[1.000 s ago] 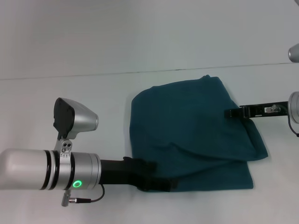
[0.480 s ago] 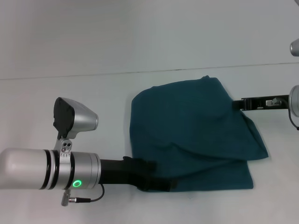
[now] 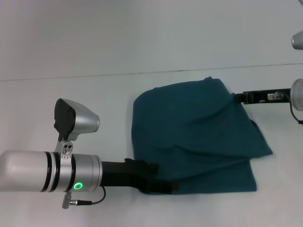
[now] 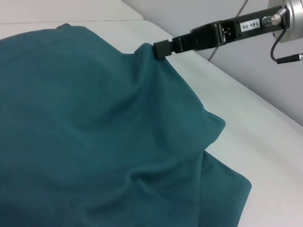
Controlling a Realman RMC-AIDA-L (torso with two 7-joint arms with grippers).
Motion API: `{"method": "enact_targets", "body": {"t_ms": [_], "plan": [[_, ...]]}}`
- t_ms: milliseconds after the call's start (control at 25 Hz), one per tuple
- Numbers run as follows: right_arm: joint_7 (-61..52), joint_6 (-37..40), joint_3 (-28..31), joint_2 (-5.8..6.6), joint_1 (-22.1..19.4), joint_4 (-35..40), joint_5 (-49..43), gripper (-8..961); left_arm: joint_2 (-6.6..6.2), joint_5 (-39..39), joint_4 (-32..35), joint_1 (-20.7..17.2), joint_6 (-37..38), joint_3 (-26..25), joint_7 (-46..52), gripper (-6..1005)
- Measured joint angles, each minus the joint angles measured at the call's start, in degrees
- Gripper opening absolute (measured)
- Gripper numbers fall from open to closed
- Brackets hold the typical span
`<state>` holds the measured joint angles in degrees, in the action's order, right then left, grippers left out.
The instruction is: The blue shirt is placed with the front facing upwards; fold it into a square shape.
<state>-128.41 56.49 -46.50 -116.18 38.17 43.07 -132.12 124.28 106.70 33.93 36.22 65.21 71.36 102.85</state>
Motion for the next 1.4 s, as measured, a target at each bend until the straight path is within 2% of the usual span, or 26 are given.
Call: {"method": "enact_targets", "body": {"t_ms": [440,720,1160,1400], "plan": [[0.4,-1.8,0.0,0.01,1.4,1.3,-0.2,0,0.00,0.0,0.0,0.1,-0.1,0.0,0.0,921],[0.6,-3.2,0.2,-0.16,0.0,1.4,-0.2,9,0.00,0.0,0.0,0.1,-0.1,0.0,0.1,921],[-0.5,-2.4,0.2,0.60,-1.0,0.1,-0.3,417,0.00,0.0,0.0,0.4,0.0,0.0,0.2,921],[-0.7,-0.5,0.0,0.77,-1.1,-1.4,-1.3,687,-0.02,0.0,0.0,0.4,0.0,0.0,0.2,920]]}}
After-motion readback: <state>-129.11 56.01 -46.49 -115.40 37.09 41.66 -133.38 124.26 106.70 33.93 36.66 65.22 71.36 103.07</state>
